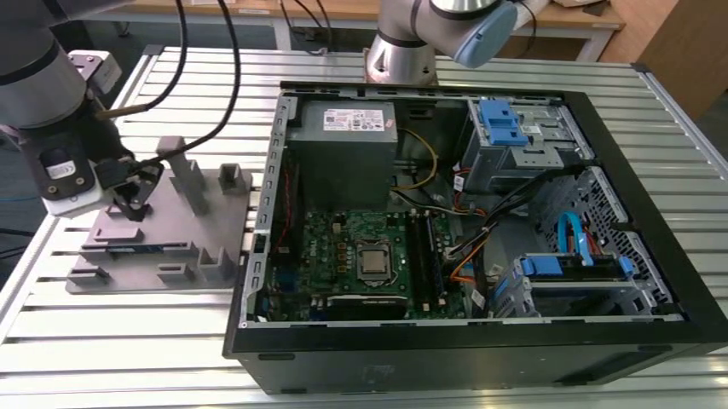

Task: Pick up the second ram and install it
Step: 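Reach for the second ram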

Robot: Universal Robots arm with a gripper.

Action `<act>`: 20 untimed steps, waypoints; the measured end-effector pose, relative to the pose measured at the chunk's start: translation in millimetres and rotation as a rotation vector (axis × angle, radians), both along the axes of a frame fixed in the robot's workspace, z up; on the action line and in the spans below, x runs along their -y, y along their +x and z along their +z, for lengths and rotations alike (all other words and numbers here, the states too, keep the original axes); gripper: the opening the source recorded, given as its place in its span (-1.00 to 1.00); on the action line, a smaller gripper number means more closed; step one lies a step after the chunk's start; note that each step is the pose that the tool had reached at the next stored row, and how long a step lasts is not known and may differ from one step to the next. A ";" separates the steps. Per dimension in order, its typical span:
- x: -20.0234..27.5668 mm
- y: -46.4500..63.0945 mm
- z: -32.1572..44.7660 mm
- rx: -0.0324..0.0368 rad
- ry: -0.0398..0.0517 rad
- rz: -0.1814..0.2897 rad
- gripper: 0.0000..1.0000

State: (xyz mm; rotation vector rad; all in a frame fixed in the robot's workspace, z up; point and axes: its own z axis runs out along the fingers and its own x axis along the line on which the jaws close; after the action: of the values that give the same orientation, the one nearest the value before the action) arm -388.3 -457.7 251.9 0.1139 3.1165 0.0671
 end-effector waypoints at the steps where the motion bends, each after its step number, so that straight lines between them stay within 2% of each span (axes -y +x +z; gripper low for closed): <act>1: 0.0 0.1 -1.8 0.0001 -0.0001 0.000 -0.79; 9: 0.1 0.1 -12.5 0.0001 -0.0004 0.000 -0.79; 20: 0.1 -0.4 -21.1 -0.0001 -0.0006 0.000 -0.79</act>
State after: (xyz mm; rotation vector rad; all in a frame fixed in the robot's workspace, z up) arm -388.6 -457.8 230.8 0.1132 3.1167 0.0662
